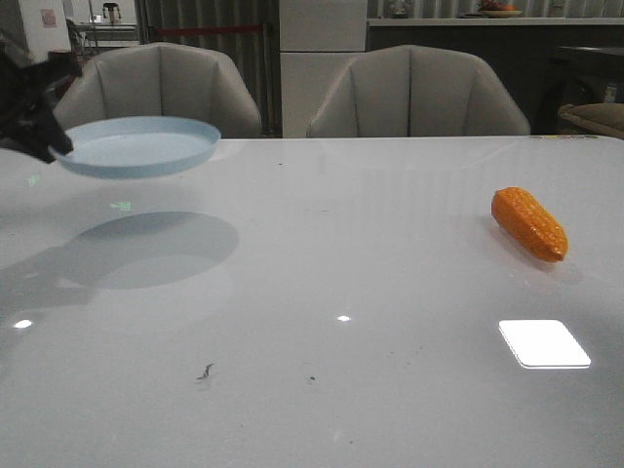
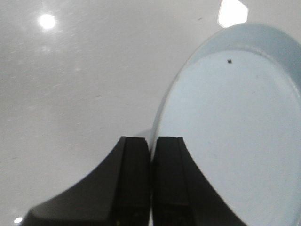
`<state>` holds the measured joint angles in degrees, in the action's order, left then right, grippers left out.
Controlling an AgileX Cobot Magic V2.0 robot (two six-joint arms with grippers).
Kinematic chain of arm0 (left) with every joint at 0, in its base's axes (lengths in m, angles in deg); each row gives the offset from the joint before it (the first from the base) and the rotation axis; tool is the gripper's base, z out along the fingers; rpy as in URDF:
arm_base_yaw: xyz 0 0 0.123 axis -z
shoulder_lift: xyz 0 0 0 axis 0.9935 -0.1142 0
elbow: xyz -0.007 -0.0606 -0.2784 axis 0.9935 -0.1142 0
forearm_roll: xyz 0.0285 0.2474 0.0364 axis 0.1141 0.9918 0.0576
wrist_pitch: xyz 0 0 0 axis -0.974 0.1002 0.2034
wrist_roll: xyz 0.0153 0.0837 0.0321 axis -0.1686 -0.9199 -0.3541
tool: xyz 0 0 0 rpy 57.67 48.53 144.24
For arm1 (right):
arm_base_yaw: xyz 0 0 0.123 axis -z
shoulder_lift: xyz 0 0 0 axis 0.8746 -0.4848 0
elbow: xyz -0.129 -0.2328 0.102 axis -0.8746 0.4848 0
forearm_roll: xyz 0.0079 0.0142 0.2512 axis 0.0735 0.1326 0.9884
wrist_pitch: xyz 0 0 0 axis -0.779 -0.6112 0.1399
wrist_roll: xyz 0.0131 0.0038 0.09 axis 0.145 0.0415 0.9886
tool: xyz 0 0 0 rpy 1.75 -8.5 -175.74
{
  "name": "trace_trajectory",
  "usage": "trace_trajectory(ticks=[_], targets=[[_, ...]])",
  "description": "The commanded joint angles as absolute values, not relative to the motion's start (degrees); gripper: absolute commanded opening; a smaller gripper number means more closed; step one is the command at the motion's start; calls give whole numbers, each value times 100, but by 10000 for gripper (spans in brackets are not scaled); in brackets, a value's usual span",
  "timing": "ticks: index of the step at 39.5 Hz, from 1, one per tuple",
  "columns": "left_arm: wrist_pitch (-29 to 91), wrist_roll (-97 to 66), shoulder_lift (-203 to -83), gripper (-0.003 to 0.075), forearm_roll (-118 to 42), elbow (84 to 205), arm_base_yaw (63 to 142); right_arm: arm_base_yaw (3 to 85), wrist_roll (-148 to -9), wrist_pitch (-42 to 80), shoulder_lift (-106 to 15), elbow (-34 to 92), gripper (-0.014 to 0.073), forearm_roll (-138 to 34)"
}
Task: Place corn on plate with both arms
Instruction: 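Slide the light blue plate toward the table center with the left gripper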
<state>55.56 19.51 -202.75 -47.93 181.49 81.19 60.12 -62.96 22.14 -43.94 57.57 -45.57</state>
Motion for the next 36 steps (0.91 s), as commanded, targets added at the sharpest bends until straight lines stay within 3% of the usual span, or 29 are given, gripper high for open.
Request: trace_trajectory(ticks=[1,20,29,36], targets=[[5668,2014,-19926,94,-5493,18621,8296,6006,-6306,1908,-4350,5555,549,-4500],[5628,2014,-20246,94,-5450,18752,9733,6006,-6306,1908,-4350,5555,549,-4500],[6398,2014,-20769,98,-5284,18752,9966,6006,-6306,1913,-4349,5555,549,-4500],[6654,2004,-20951,179,-4824,18752,10058,6006,-6306,1925,-4349,5555,549,-4500]])
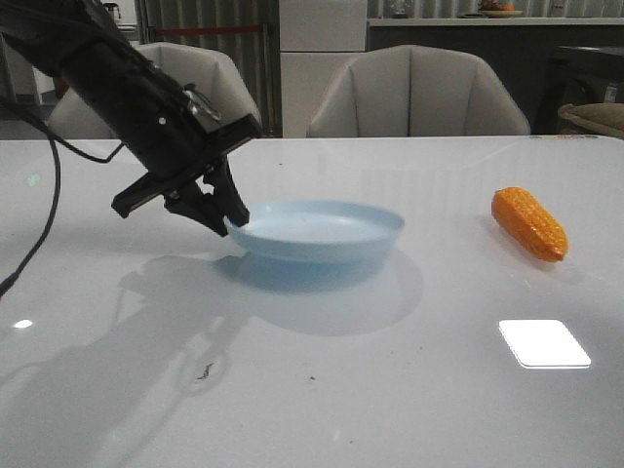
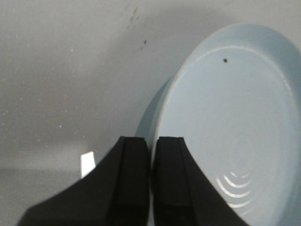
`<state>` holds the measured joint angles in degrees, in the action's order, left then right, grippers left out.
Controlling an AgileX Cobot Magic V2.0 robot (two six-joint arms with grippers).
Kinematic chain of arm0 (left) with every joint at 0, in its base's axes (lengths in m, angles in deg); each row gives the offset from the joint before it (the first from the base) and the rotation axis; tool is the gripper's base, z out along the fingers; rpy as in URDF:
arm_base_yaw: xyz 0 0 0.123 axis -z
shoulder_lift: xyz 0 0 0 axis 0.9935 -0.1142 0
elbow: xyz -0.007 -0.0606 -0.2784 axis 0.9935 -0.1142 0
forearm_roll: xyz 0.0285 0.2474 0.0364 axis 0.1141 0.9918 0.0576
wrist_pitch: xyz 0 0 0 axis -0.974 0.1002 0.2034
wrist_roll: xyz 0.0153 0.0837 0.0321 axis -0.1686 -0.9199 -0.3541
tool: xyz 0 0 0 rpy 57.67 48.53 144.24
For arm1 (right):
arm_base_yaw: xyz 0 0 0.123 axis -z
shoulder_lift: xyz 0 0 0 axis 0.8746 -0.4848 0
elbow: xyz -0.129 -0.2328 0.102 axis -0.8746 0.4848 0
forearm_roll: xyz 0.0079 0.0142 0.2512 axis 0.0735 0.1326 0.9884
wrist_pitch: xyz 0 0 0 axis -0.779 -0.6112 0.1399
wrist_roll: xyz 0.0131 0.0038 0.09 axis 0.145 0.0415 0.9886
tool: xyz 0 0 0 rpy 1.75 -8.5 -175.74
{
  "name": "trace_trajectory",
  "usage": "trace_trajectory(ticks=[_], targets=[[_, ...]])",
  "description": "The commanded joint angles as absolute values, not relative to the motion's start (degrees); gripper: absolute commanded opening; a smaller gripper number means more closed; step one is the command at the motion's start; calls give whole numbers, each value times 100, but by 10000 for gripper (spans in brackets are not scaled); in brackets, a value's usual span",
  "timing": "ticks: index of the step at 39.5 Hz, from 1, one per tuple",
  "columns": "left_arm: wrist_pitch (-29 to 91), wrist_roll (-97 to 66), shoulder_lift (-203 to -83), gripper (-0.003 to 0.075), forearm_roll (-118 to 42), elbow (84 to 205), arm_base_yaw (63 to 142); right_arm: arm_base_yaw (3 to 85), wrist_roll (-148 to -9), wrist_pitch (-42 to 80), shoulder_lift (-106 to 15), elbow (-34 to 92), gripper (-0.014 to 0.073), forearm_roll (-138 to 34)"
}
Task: Place corn on plate with both arms
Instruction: 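Slide the light blue plate toward the table center with the left gripper, then open the left gripper and lift it away from the plate, then lower the right gripper onto the orange corn cob and grasp it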
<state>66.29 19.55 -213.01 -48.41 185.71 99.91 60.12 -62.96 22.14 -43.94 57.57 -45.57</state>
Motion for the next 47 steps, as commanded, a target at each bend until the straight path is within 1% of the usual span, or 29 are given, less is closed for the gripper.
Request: trace_trajectory(ticks=[1,3,6,9,14,20,26,31,33,39,47], targets=[[6654,2004,-20951,203,-4752,18752,10073,6006,-6306,1931,-4349,5555,549,-4500],[6654,2004,-20951,244,-4646,18764,10073,6006,-6306,1944,-4349,5555,549,-4500],[6644,2004,-20951,324,-4501,18764,10073,6006,-6306,1963,-4349,5555,549,-4500],[6616,2004,-20951,367,-4485,18775,10073,6006,-6306,1985,-4349,5555,549,-4500],[6679,2004,-20951,367,-4485,18948,10047,6006,-6306,2068,-4349,5555,549,-4500],[6754,1952,-20794,367,-4144,19498,10009,6006,-6306,2156,-4349,5549,549,-4500],[6575,1951,-20343,367,-2820,19898,9980,6006,-6306,2144,-4403,5426,549,-4598],[6356,1965,-19647,367,-1413,19908,9980,6006,-6306,2392,-4696,4937,549,-4732],[6272,2016,-19428,367,-1145,19881,9968,6006,-6306,2478,-4876,4729,549,-4812],[5748,2099,-18599,367,-1040,19355,9858,6006,-6306,2557,-5552,3956,550,-5021],[4963,2127,-17354,367,-1040,17661,9837,6013,-6306,2557,-6720,2973,552,-5338]])
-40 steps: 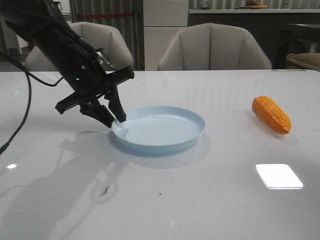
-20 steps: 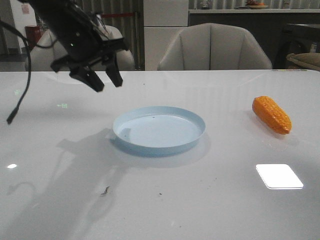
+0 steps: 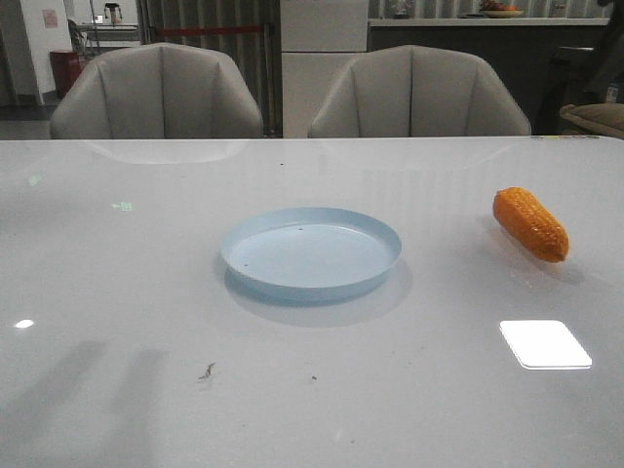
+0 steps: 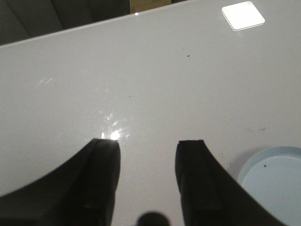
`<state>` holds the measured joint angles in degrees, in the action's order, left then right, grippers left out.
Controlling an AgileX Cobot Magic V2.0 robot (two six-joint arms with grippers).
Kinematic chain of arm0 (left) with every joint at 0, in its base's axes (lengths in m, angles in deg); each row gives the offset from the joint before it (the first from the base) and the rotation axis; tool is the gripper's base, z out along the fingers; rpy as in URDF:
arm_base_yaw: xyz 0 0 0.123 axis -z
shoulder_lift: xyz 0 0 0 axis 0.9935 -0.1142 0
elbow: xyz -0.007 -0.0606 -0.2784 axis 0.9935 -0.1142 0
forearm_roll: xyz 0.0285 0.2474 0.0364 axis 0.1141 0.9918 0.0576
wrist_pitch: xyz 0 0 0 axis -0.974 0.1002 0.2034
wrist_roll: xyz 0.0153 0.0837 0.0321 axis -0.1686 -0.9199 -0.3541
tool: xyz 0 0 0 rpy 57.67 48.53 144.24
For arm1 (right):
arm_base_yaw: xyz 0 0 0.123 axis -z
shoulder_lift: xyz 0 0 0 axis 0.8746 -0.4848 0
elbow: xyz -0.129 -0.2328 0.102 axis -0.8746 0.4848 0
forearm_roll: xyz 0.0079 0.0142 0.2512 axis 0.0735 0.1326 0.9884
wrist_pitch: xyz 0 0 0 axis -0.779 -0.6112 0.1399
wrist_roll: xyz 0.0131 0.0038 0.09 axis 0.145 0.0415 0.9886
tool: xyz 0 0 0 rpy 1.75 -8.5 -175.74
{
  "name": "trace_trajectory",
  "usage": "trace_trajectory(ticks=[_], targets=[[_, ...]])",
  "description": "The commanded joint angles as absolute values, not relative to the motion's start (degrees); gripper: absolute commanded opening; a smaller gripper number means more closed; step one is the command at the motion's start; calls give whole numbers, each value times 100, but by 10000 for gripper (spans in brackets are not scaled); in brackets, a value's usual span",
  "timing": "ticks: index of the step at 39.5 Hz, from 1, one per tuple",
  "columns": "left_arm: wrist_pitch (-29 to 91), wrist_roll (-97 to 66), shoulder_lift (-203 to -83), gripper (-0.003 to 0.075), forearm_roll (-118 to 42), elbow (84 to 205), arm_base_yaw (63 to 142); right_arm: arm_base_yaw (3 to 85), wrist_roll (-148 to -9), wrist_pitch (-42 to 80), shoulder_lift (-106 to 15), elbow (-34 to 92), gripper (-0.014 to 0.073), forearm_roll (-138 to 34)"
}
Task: Place corn on plate with both arms
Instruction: 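Lower the right gripper onto the orange corn cob and grasp it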
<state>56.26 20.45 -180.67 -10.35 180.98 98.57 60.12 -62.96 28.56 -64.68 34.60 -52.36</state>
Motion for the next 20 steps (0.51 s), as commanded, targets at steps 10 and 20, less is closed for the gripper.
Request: trace_trajectory(ticks=[10,20], targets=[[3990,2127,-15647,367,-1038,15365,9815,6013,-6306,2701,-8295,1741,552,-5375],[3956,2127,-14548,367,-1038,14371,9815,6013,-6306,3022,-9465,875,552,-5375]])
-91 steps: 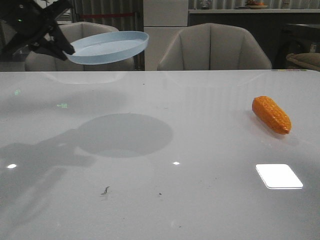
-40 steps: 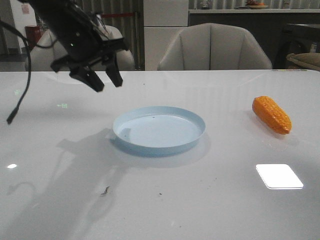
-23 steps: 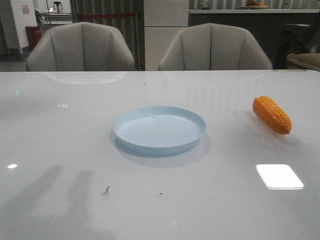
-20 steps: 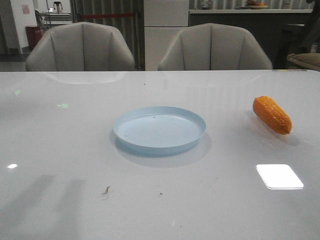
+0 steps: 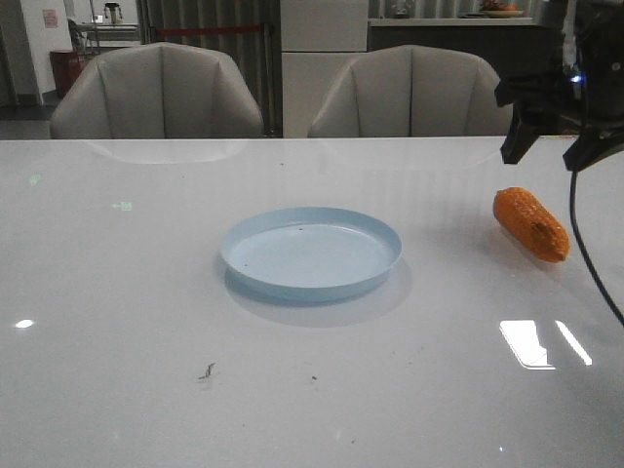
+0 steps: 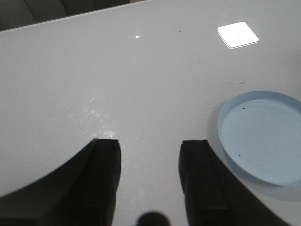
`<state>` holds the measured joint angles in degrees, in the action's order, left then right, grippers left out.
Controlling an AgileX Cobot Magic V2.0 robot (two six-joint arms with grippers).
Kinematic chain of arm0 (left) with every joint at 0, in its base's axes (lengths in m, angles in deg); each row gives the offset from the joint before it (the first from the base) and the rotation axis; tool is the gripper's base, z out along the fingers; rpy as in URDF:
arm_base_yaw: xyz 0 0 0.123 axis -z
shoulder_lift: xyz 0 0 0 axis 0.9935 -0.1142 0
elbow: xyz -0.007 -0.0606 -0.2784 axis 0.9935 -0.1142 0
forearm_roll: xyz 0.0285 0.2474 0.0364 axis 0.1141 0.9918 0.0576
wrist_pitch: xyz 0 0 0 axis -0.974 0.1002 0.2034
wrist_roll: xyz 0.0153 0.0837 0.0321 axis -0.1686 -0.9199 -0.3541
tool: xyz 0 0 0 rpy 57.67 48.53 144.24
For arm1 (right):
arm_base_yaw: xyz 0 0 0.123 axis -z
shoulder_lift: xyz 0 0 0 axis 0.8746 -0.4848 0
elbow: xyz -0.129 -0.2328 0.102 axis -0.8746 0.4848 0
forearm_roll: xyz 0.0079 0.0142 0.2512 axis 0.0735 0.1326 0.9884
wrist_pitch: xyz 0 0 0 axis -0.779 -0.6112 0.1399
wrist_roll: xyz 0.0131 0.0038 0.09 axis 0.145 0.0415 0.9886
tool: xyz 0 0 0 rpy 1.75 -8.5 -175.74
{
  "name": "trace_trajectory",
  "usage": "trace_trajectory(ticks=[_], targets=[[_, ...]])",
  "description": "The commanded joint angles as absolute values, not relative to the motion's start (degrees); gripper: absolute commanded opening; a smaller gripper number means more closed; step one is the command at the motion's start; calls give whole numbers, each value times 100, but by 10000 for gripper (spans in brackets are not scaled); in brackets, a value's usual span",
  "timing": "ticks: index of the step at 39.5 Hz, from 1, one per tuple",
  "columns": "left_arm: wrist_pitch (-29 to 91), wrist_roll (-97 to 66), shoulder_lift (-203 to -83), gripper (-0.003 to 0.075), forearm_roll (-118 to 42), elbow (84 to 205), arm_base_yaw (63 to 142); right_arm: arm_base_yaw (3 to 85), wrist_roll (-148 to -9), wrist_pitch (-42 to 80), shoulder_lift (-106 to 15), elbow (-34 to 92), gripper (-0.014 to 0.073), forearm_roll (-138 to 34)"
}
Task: Place corn on plate with both arms
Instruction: 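Lower the right gripper onto the orange corn cob and grasp it, then lift the corn and carry it over the plate with the right gripper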
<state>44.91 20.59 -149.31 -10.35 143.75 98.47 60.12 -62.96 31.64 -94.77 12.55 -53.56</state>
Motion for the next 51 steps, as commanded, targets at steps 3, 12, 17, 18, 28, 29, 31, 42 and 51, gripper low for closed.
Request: trace_trajectory(ticks=[3,12,17,18,28,29,31,42,51], targets=[[3968,2127,-14396,367,-1038,14310,9815,6013,-6306,3061,-9692,740,552,-5387],[4048,2127,-14279,367,-1038,14310,9815,6013,-6306,3066,-10089,612,552,-5392],[4121,2127,-14279,367,-1038,14310,9815,6013,-6306,3066,-10233,612,549,-5450],[4129,2127,-14279,367,-1038,14310,9815,6013,-6306,3066,-10255,612,549,-5469],[4254,2127,-14279,367,-1038,14310,9815,6008,-6306,3066,-10367,553,393,-5616],[4254,2127,-14279,367,-1038,14310,9815,6002,-6311,3066,-10367,518,360,-5631],[4254,2127,-14279,367,-1038,14310,9815,5981,-6325,3098,-10367,386,318,-5638],[4254,2127,-14279,367,-1063,14310,9815,5517,-6789,3755,-10367,-966,290,-5638],[4196,2127,-14279,367,-1130,14310,9815,4745,-7101,4295,-10412,-1690,290,-5638]])
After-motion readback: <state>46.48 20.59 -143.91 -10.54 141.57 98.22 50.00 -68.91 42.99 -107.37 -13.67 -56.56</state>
